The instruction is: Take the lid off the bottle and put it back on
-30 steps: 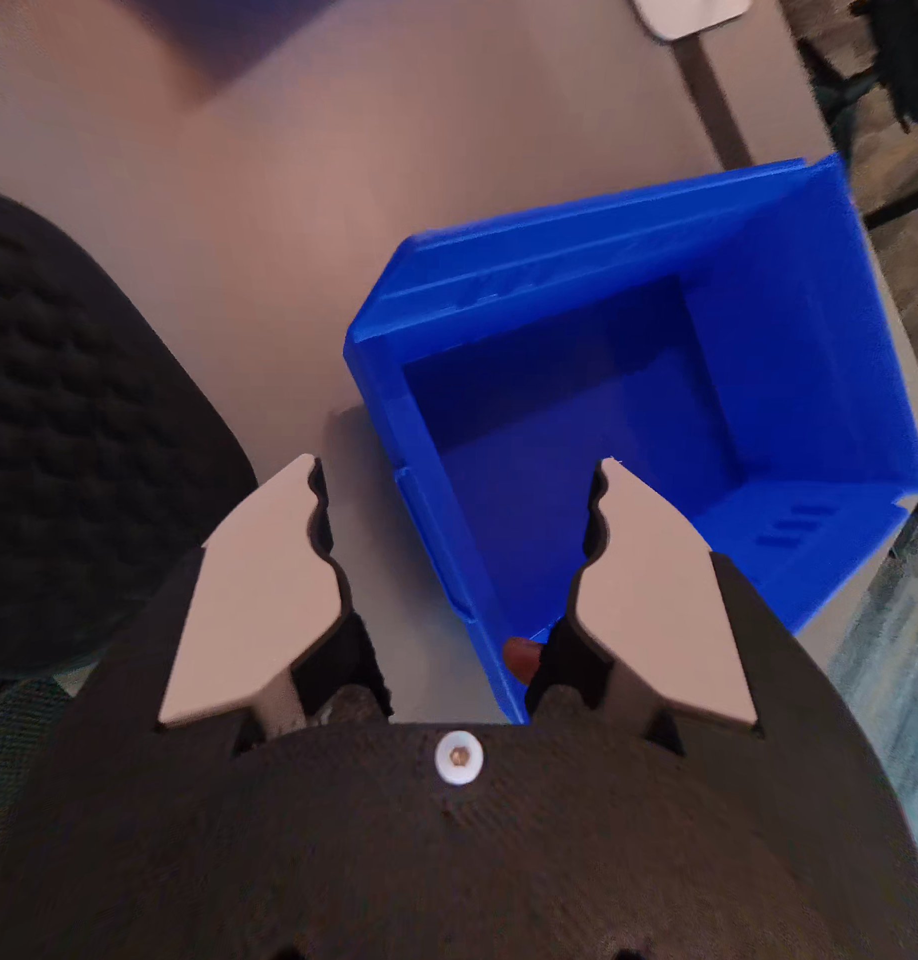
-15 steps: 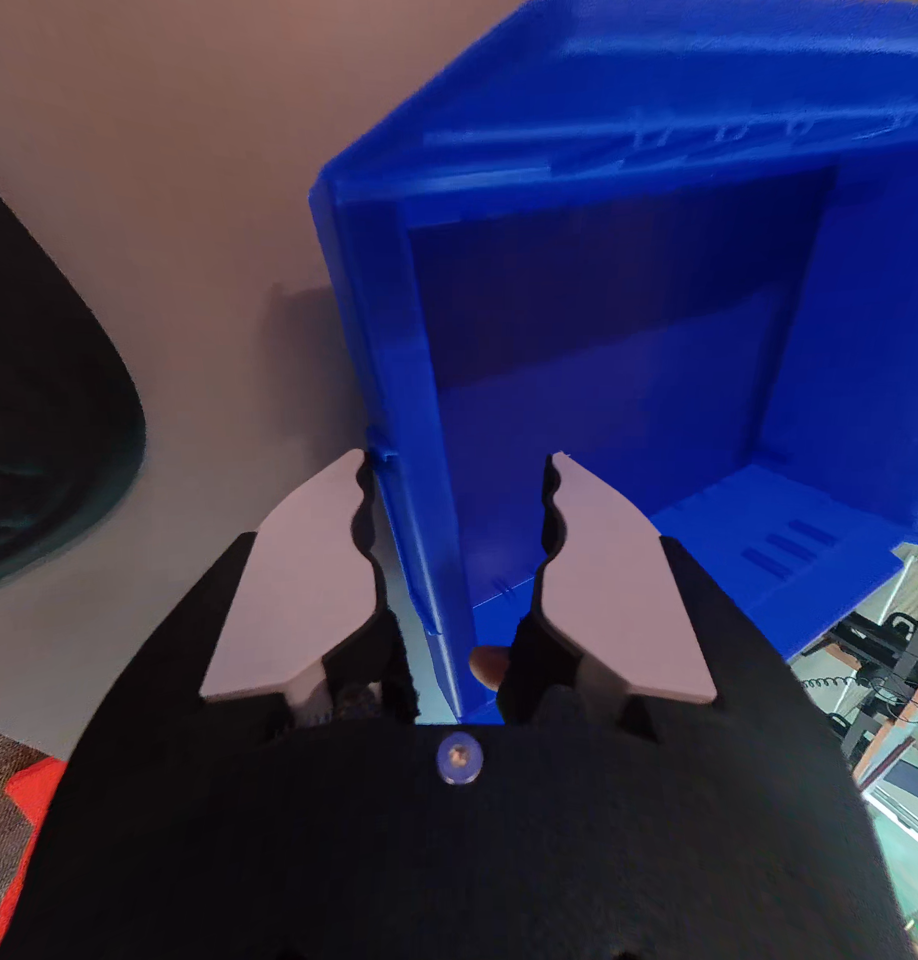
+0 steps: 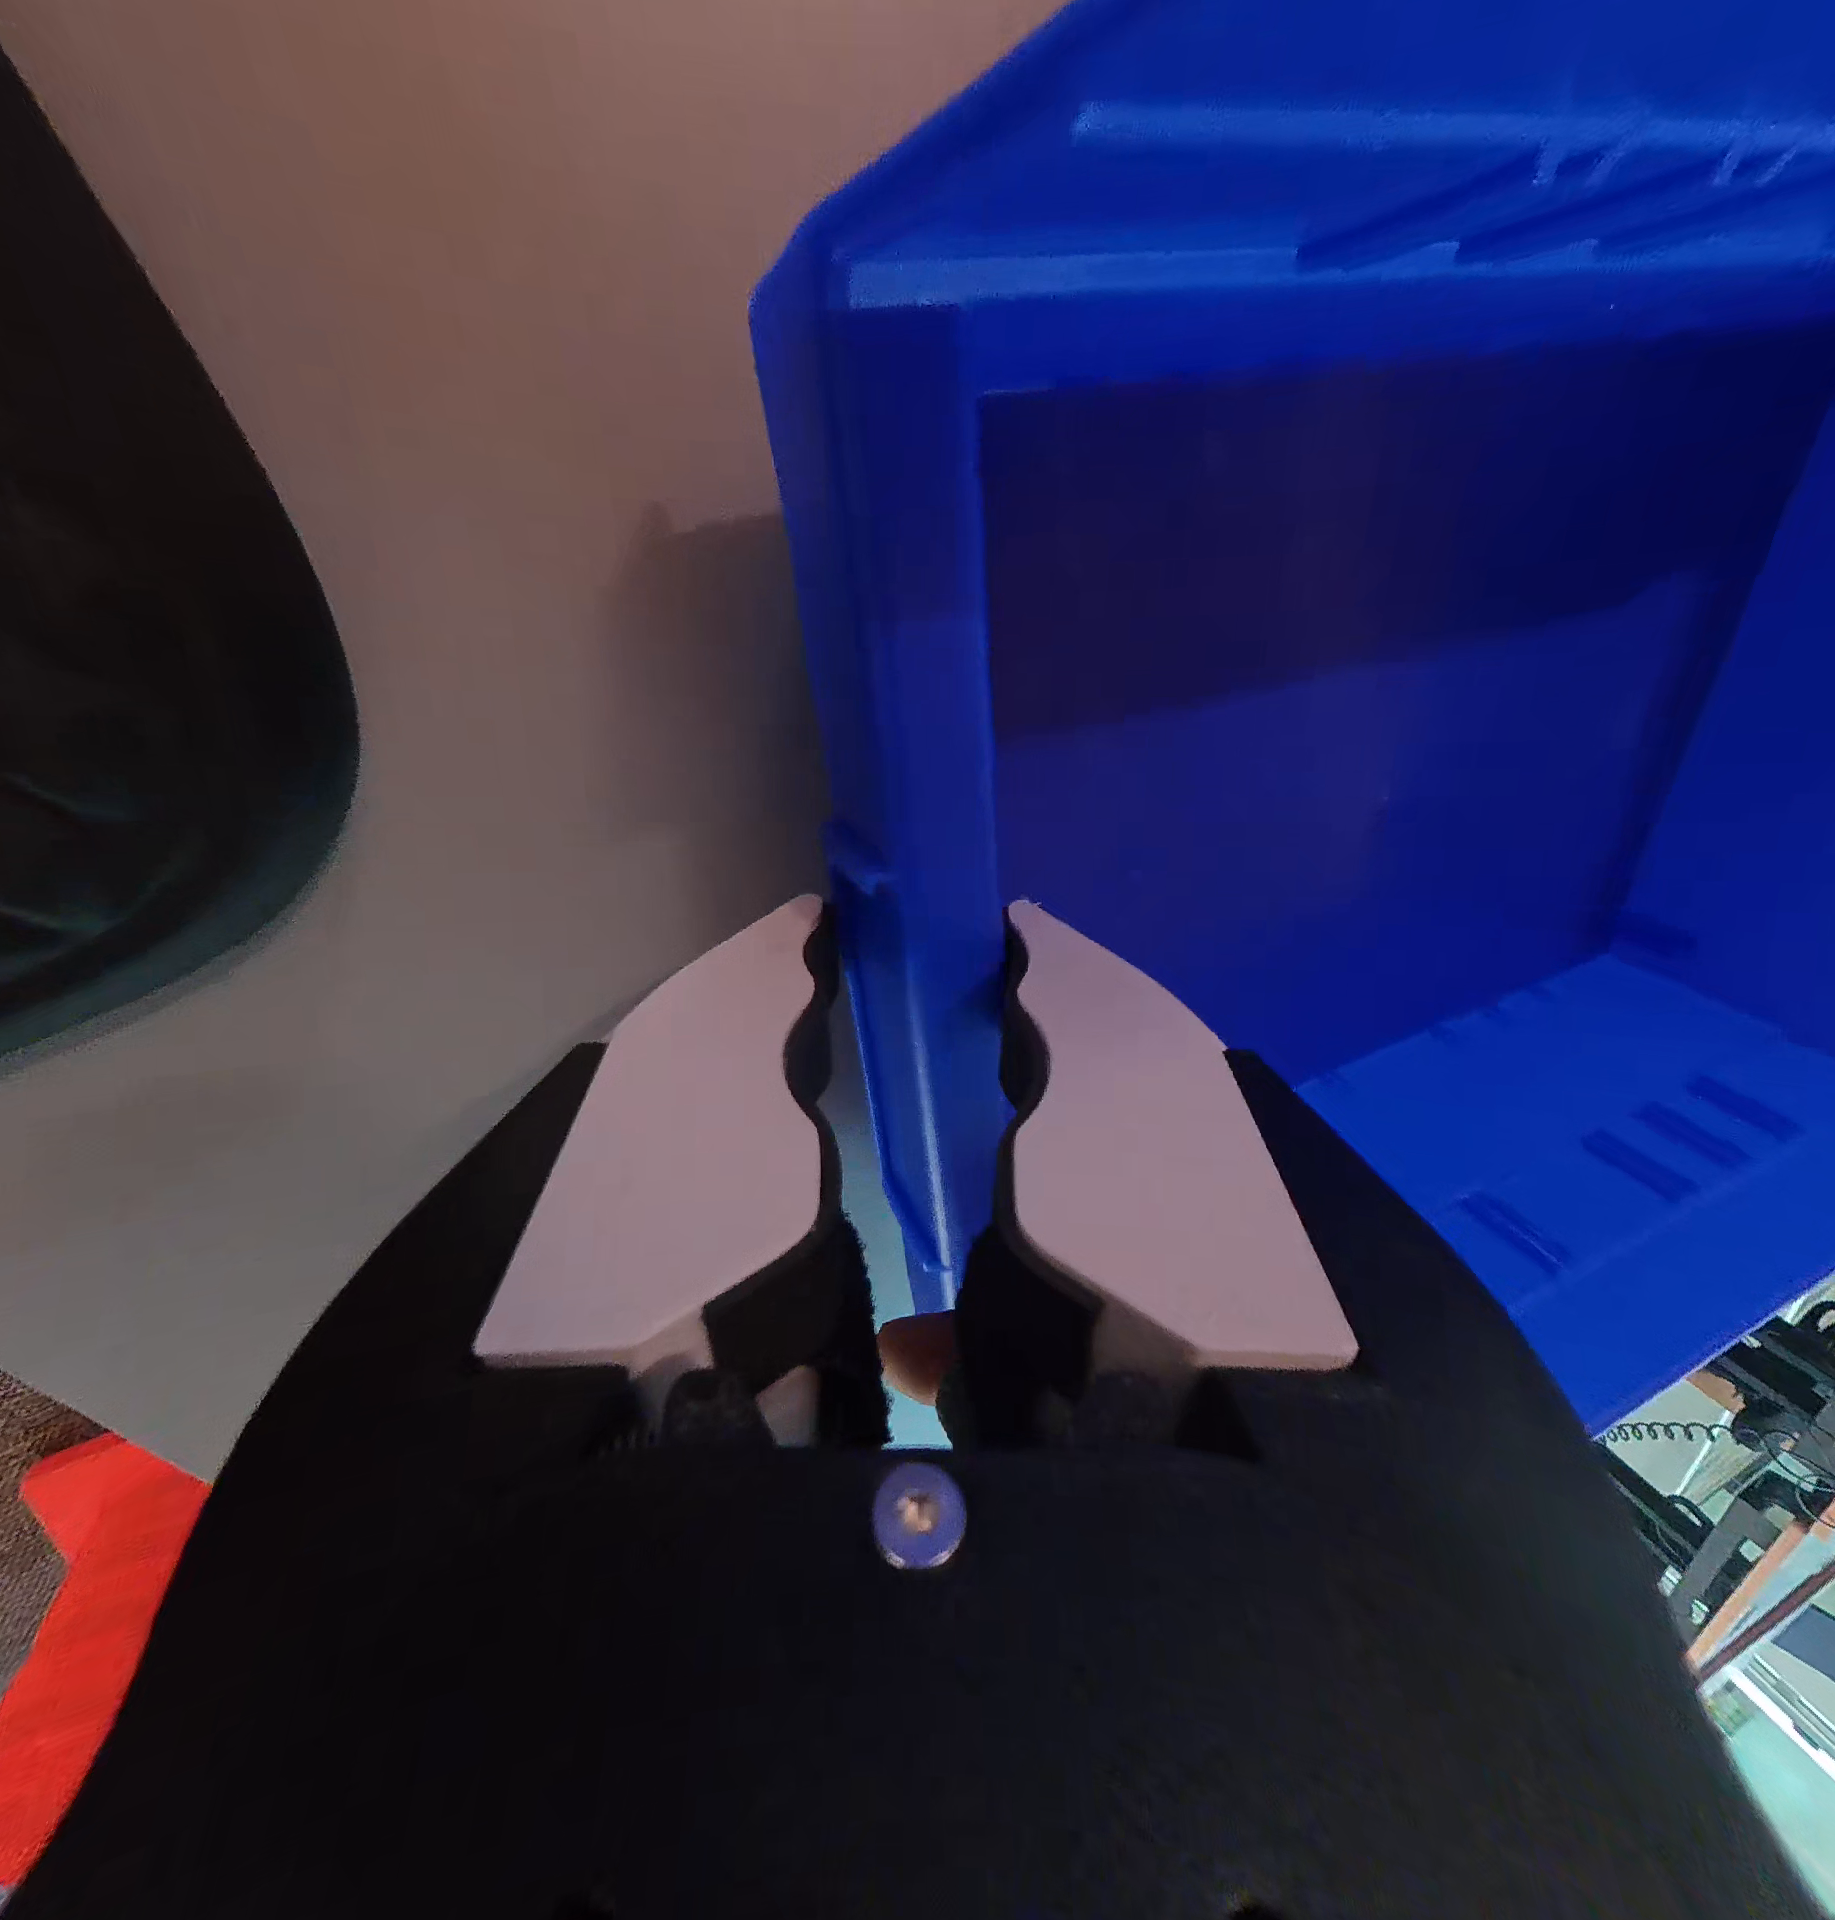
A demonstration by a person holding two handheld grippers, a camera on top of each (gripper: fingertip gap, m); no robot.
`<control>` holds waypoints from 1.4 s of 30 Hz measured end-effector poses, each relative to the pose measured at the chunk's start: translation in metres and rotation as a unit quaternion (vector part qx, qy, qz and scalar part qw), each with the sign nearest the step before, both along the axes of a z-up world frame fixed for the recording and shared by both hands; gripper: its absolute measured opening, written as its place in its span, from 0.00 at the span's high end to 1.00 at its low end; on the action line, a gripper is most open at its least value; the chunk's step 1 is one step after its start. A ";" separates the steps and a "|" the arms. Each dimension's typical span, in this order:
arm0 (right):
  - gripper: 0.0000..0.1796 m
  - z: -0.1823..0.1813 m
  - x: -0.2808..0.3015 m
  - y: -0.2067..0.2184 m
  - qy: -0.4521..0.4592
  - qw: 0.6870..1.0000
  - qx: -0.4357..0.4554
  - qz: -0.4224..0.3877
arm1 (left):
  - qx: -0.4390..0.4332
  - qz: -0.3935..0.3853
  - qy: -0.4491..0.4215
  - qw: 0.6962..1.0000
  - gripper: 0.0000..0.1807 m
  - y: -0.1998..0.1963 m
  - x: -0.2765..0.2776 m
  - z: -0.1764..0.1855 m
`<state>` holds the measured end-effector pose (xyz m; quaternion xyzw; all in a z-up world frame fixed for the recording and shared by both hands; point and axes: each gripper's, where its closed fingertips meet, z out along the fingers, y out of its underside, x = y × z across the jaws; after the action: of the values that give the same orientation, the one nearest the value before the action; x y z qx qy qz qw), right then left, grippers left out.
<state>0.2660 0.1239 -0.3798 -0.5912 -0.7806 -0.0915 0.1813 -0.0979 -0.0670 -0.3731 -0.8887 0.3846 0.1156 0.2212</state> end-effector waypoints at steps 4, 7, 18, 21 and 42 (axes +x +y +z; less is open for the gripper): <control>0.84 0.000 0.005 0.001 -0.013 1.000 0.002 0.001 | 0.001 0.000 -0.029 1.000 0.84 -0.004 -0.001 0.003; 0.83 0.002 0.008 0.001 -0.029 1.000 0.004 0.008 | 0.022 -0.018 -0.076 0.997 0.81 -0.002 0.008 0.015; 0.85 -0.002 0.009 0.004 -0.032 0.999 0.005 0.017 | 0.022 -0.021 -0.072 0.997 0.85 0.000 0.005 0.005; 0.85 -0.002 0.013 0.004 -0.032 0.999 0.001 0.010 | 0.009 -0.023 -0.071 0.997 0.85 -0.004 0.001 0.005; 0.84 -0.005 0.026 0.009 -0.040 0.999 0.005 0.007 | -0.007 -0.039 -0.037 0.999 0.85 -0.016 -0.017 -0.004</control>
<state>0.2924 0.1329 -0.3852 -0.5810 -0.7907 -0.1172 0.1534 -0.1151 -0.0830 -0.3767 -0.8782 0.4114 0.0715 0.2333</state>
